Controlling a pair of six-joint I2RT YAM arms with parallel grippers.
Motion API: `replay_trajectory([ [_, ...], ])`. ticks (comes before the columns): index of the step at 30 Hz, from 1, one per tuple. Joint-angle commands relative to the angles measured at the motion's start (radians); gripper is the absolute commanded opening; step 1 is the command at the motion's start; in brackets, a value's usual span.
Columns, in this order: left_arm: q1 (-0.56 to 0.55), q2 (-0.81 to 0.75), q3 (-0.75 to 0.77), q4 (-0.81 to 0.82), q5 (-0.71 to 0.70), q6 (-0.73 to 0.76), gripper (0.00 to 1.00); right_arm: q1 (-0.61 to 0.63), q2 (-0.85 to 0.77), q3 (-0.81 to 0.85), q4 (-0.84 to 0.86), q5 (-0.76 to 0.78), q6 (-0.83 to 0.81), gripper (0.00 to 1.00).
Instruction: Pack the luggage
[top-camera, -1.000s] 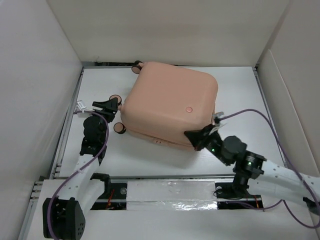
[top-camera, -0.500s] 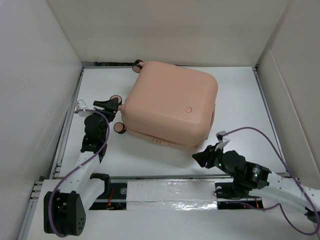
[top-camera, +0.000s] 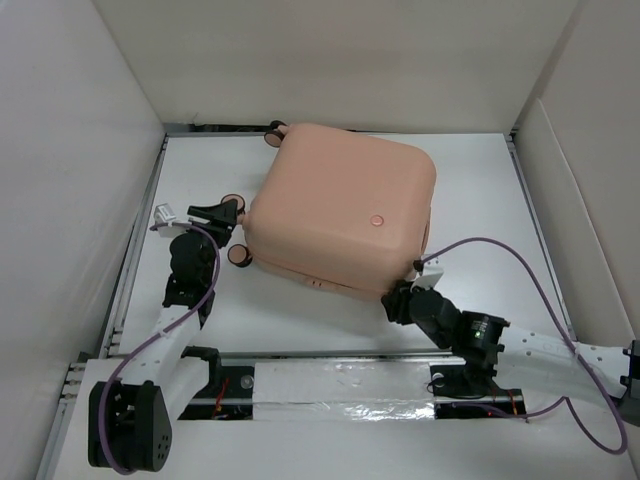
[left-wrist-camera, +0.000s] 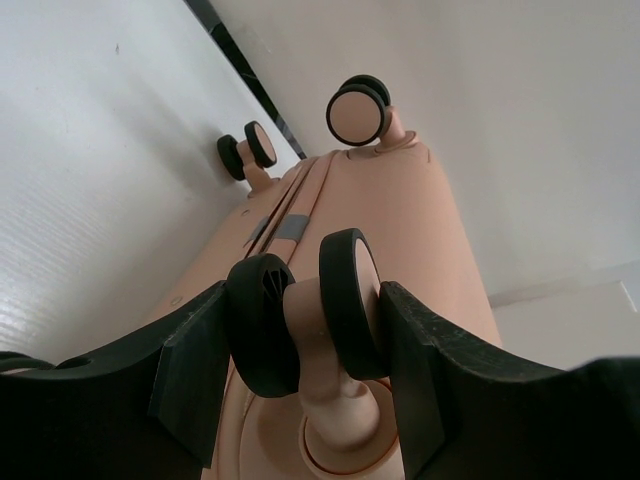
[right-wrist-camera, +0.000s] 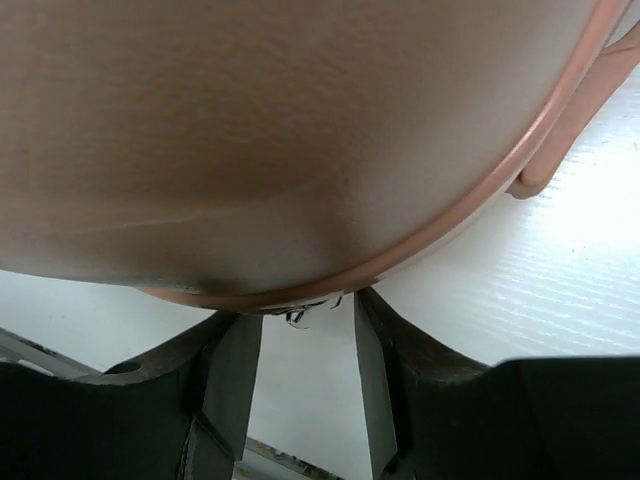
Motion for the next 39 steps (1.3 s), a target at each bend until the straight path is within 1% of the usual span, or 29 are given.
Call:
replay_trajectory([
  [1, -0.015, -0.030, -0.023, 0.124, 0.103, 0.048, 0.00, 0.004, 0.017, 0.037, 0.175, 0.097, -0.069, 0.46],
  [4, -0.029, -0.014, -0.037, 0.136, 0.097, 0.050, 0.00, 0.004, 0.050, 0.045, 0.210, 0.104, -0.085, 0.45],
  [6, -0.057, 0.002, -0.040, 0.139, 0.089, 0.058, 0.00, 0.004, 0.069, 0.051, 0.226, 0.127, -0.086, 0.41],
  [8, -0.057, 0.009, -0.041, 0.144, 0.089, 0.059, 0.00, 0.004, 0.094, 0.063, 0.203, 0.176, -0.074, 0.35],
  [9, -0.057, 0.010, -0.041, 0.144, 0.089, 0.061, 0.00, 0.004, 0.097, 0.063, 0.203, 0.188, -0.079, 0.31],
  [10, -0.057, 0.009, -0.037, 0.144, 0.086, 0.062, 0.00, 0.004, 0.106, 0.061, 0.209, 0.208, -0.089, 0.25],
  [12, -0.057, 0.003, -0.028, 0.132, 0.081, 0.068, 0.00, 0.004, 0.111, 0.055, 0.241, 0.221, -0.103, 0.16],
  [13, -0.057, 0.001, -0.020, 0.130, 0.077, 0.070, 0.00, 0.004, 0.114, 0.057, 0.250, 0.219, -0.114, 0.03],
  [14, -0.057, -0.002, -0.015, 0.131, 0.072, 0.068, 0.00, 0.004, 0.113, 0.058, 0.264, 0.209, -0.117, 0.00],
  [15, -0.057, -0.005, -0.008, 0.135, 0.070, 0.062, 0.00, 0.004, 0.114, 0.061, 0.273, 0.189, -0.126, 0.00],
  [16, -0.057, -0.007, 0.002, 0.135, 0.072, 0.059, 0.00, 0.004, 0.114, 0.060, 0.292, 0.132, -0.155, 0.00],
  [17, -0.057, -0.007, 0.024, 0.133, 0.070, 0.059, 0.00, 0.014, 0.116, 0.055, 0.342, 0.094, -0.166, 0.00],
  [18, -0.057, -0.004, 0.040, 0.130, 0.066, 0.058, 0.00, 0.015, 0.119, 0.051, 0.348, 0.034, -0.172, 0.00],
  [21, -0.057, 0.015, 0.068, 0.136, 0.064, 0.055, 0.00, 0.068, 0.148, 0.078, 0.330, -0.024, -0.152, 0.00],
  [23, -0.067, 0.030, 0.060, 0.150, 0.072, 0.056, 0.00, 0.087, 0.184, 0.132, 0.330, -0.125, -0.171, 0.00],
  [24, -0.067, 0.044, 0.048, 0.170, 0.104, 0.050, 0.00, 0.087, 0.242, 0.155, 0.336, -0.232, -0.187, 0.00],
  [25, -0.077, 0.055, 0.029, 0.194, 0.119, 0.039, 0.00, 0.087, 0.276, 0.181, 0.344, -0.277, -0.203, 0.00],
  [26, -0.087, 0.064, 0.002, 0.225, 0.127, 0.029, 0.00, 0.087, 0.307, 0.245, 0.326, -0.317, -0.213, 0.00],
  [28, -0.106, 0.079, -0.014, 0.230, 0.133, 0.039, 0.00, 0.087, 0.362, 0.296, 0.309, -0.370, -0.262, 0.00],
  [29, -0.118, 0.076, -0.036, 0.246, 0.133, 0.039, 0.00, 0.078, 0.366, 0.313, 0.287, -0.370, -0.275, 0.00],
  [30, -0.118, 0.066, -0.047, 0.250, 0.138, 0.039, 0.00, 0.023, 0.358, 0.324, 0.280, -0.370, -0.286, 0.00],
  [32, -0.118, 0.053, -0.070, 0.247, 0.162, 0.045, 0.00, -0.071, 0.275, 0.312, 0.258, -0.423, -0.312, 0.00],
  [33, -0.118, 0.038, -0.078, 0.245, 0.173, 0.050, 0.00, -0.182, 0.230, 0.302, 0.246, -0.446, -0.319, 0.00],
  [34, -0.118, 0.029, -0.086, 0.242, 0.185, 0.056, 0.00, -0.243, 0.179, 0.281, 0.227, -0.487, -0.332, 0.00],
  [35, -0.118, 0.020, -0.102, 0.240, 0.196, 0.059, 0.00, -0.304, 0.072, 0.270, 0.203, -0.511, -0.339, 0.00],
  [36, -0.118, 0.006, -0.110, 0.240, 0.210, 0.064, 0.00, -0.420, 0.021, 0.261, 0.160, -0.558, -0.345, 0.00],
  [38, -0.118, -0.004, -0.132, 0.250, 0.227, 0.065, 0.00, -0.525, -0.088, 0.255, 0.079, -0.597, -0.367, 0.00],
  [39, -0.132, -0.002, -0.138, 0.259, 0.242, 0.064, 0.00, -0.569, -0.108, 0.256, 0.054, -0.635, -0.373, 0.00],
])
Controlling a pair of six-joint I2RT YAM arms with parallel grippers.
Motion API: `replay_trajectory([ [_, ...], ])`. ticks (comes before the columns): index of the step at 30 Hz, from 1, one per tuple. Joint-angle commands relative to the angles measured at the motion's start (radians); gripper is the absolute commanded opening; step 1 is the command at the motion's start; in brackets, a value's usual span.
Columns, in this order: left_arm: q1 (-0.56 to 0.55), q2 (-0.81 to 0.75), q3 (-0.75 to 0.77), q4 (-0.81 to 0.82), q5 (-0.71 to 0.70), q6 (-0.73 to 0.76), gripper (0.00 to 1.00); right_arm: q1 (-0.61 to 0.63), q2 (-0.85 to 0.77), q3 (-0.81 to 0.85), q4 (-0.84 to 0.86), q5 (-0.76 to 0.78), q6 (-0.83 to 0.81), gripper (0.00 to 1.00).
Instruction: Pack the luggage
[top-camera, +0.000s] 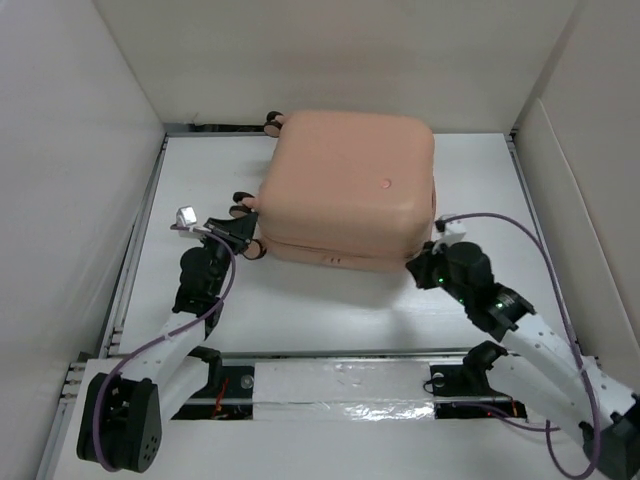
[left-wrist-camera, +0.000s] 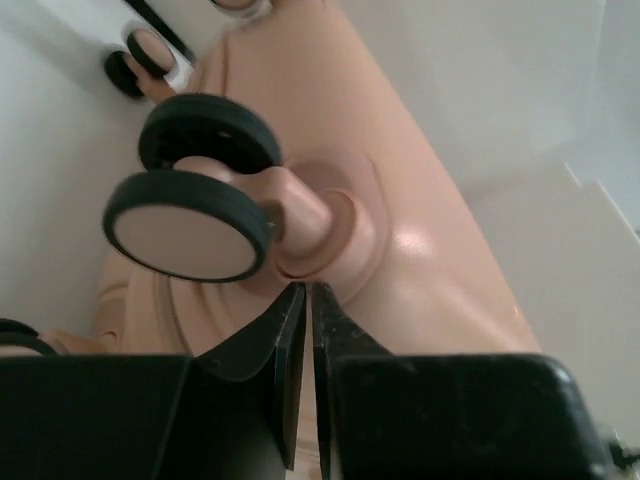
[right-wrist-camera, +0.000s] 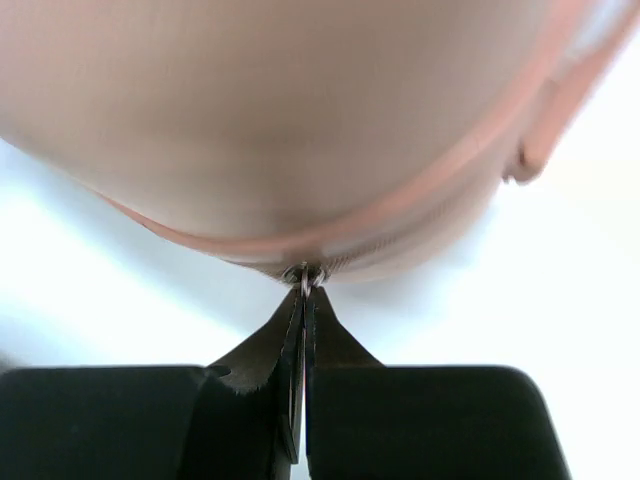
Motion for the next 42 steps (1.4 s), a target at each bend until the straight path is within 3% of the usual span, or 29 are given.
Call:
replay_trajectory([
  [1, -0.038, -0.012, -0.039, 0.032, 0.171, 0.036, 0.00, -0.181, -0.152, 0.062, 0.099, -0.177, -0.061, 0.00],
  [5, -0.178, -0.022, -0.027, 0.002, 0.121, 0.110, 0.00, -0.274, -0.177, 0.012, 0.050, -0.283, -0.061, 0.00],
  [6, -0.281, -0.034, -0.026, -0.009, 0.085, 0.128, 0.00, -0.274, -0.181, -0.002, 0.044, -0.287, -0.066, 0.00],
  [13, -0.707, -0.067, -0.006, -0.143, -0.313, 0.305, 0.00, -0.265, -0.272, -0.153, 0.074, -0.254, 0.031, 0.00],
  [17, -0.809, 0.089, 0.044, -0.091, -0.332, 0.343, 0.00, -0.242, -0.263, -0.168, 0.074, -0.214, 0.071, 0.00],
  [21, -0.831, 0.351, 0.157, -0.003, -0.280, 0.391, 0.01, -0.171, -0.194, -0.165, 0.079, -0.215, 0.069, 0.00],
  [24, -0.831, 0.465, 0.226, 0.054, -0.275, 0.408, 0.04, -0.056, -0.168, -0.153, 0.068, -0.133, 0.091, 0.00],
  [35, -0.799, 0.665, 0.407, 0.104, -0.245, 0.395, 0.02, 0.437, -0.007, 0.025, -0.015, 0.106, 0.068, 0.00],
  [40, -0.789, 0.725, 0.438, 0.129, -0.183, 0.359, 0.00, 0.507, 0.107, 0.077, 0.322, 0.005, 0.048, 0.00],
  [42, -0.780, 0.734, 0.442, 0.132, -0.167, 0.351, 0.00, 0.552, 0.250, 0.140, 0.408, 0.104, 0.084, 0.00],
])
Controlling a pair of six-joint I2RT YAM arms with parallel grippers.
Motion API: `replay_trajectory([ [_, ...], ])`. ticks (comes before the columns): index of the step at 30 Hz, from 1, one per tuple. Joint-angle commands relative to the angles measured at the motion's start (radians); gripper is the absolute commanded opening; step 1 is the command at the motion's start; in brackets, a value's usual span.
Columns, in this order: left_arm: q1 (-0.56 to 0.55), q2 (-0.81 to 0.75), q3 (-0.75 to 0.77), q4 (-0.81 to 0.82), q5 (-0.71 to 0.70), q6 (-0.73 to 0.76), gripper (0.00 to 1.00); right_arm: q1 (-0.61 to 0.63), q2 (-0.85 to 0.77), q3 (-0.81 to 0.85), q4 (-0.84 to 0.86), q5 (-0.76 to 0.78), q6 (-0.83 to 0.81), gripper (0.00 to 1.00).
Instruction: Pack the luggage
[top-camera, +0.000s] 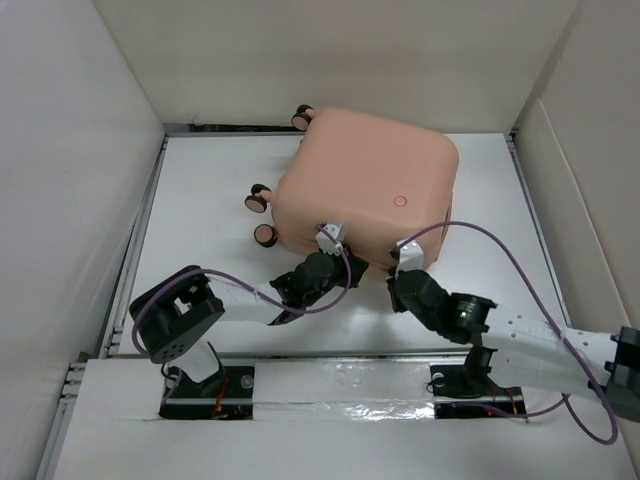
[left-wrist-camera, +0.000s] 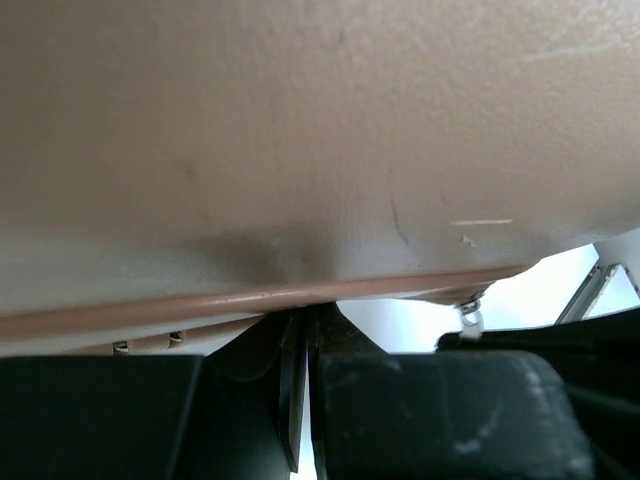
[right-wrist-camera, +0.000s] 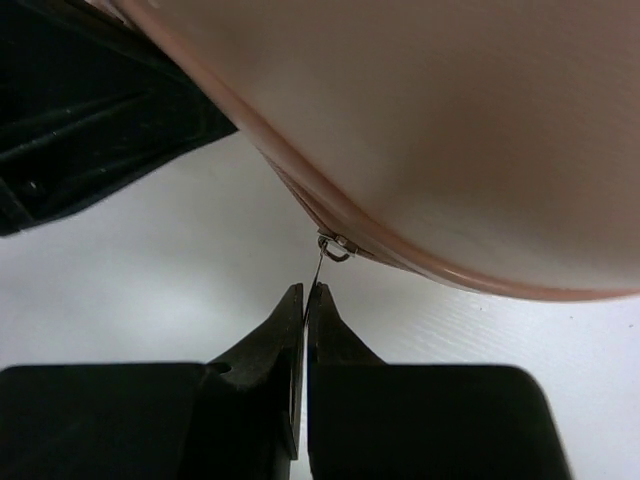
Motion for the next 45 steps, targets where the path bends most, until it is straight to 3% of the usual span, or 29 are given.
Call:
replay_trajectory([
  [1, 0.024, 0.066, 0.103, 0.132, 0.052, -0.032, 0.00, 0.158, 0.171, 0.163, 0.427, -0.247, 0.053, 0.00],
  [4, 0.024, 0.049, 0.082, 0.141, 0.063, -0.028, 0.00, 0.176, 0.306, 0.180, 0.556, -0.208, 0.117, 0.00],
  [7, 0.035, 0.006, 0.053, 0.118, 0.065, -0.019, 0.00, 0.176, 0.284, 0.104, 0.671, -0.131, 0.155, 0.00],
  [9, 0.052, -0.072, -0.009, 0.094, 0.062, -0.014, 0.13, 0.167, 0.233, 0.050, 0.642, -0.071, 0.149, 0.00],
  [10, 0.082, -0.107, -0.033, 0.077, 0.060, -0.020, 0.35, 0.155, 0.178, 0.041, 0.606, -0.064, 0.154, 0.00],
  [13, 0.156, -0.288, -0.130, -0.007, 0.082, -0.055, 0.65, 0.091, 0.098, -0.027, 0.538, -0.100, 0.162, 0.00],
  [16, 0.276, -0.470, -0.150, -0.174, 0.074, -0.097, 0.74, 0.051, 0.007, -0.090, 0.564, -0.166, 0.151, 0.00],
  [21, 0.516, -0.600, -0.029, -0.386, 0.091, -0.138, 0.80, 0.038, -0.013, -0.090, 0.532, -0.226, 0.128, 0.00],
  [25, 0.674, -0.537, 0.058, -0.448, 0.129, -0.167, 0.82, 0.038, 0.010, -0.079, 0.536, -0.252, 0.117, 0.00],
  [28, 0.756, -0.444, 0.088, -0.405, 0.180, -0.201, 0.82, 0.038, 0.024, -0.071, 0.523, -0.258, 0.114, 0.00],
  [33, 0.796, -0.261, 0.218, -0.414, 0.226, -0.209, 0.82, 0.038, 0.024, -0.082, 0.536, -0.266, 0.109, 0.00],
  [45, 0.796, -0.071, 0.413, -0.416, 0.261, -0.212, 0.79, 0.038, 0.079, -0.079, 0.559, -0.314, 0.105, 0.00],
])
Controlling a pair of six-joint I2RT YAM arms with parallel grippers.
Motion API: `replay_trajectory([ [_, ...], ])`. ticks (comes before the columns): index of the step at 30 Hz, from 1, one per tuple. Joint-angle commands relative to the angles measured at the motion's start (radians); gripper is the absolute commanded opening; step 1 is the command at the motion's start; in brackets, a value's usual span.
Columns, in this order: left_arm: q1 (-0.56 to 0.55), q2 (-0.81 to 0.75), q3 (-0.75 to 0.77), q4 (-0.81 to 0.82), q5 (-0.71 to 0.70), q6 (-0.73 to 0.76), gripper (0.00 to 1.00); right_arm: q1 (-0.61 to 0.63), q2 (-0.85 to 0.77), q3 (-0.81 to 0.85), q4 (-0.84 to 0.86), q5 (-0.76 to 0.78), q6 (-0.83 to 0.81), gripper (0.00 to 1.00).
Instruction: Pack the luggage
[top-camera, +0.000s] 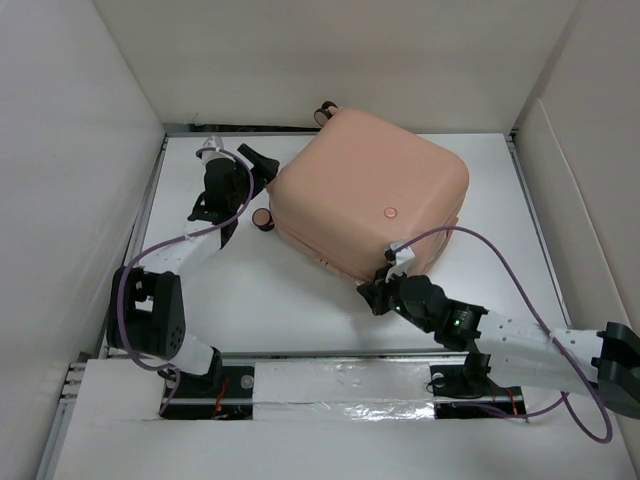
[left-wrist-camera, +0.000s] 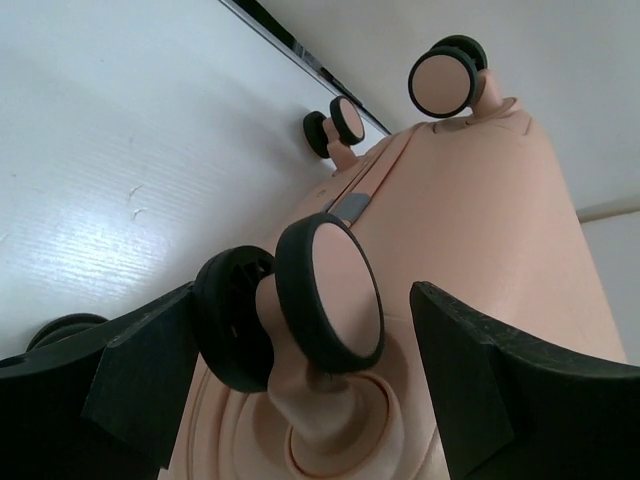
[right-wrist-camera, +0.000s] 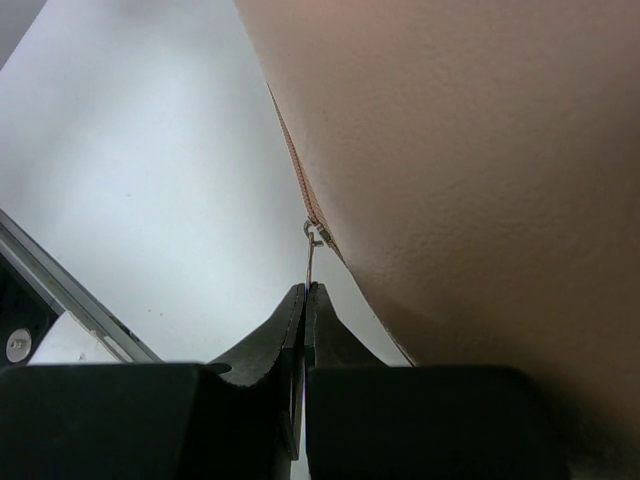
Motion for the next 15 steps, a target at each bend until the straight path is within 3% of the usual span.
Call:
replay_trajectory([
  [1, -0.001, 0.038, 0.072, 0.035, 0.032, -0.006, 0.79, 0.014, 0.021, 0.029, 0.099, -0.136, 0.029, 0.00],
  [7, -0.001, 0.109, 0.083, 0.090, 0.063, -0.046, 0.73, 0.024, 0.020, 0.029, 0.099, -0.127, 0.030, 0.00],
  [9, 0.008, 0.120, 0.080, 0.121, 0.061, -0.054, 0.62, 0.024, 0.012, 0.029, 0.084, -0.115, 0.029, 0.00],
  [13, 0.017, 0.123, 0.049, 0.223, 0.061, -0.069, 0.29, 0.024, -0.019, 0.022, 0.068, -0.096, 0.027, 0.00],
  [14, 0.017, 0.121, 0.035, 0.251, 0.066, -0.065, 0.06, 0.024, -0.025, 0.018, 0.067, -0.090, 0.026, 0.00],
  [15, 0.017, 0.117, 0.012, 0.301, 0.071, -0.056, 0.00, 0.024, -0.035, 0.018, 0.055, -0.086, 0.023, 0.00],
])
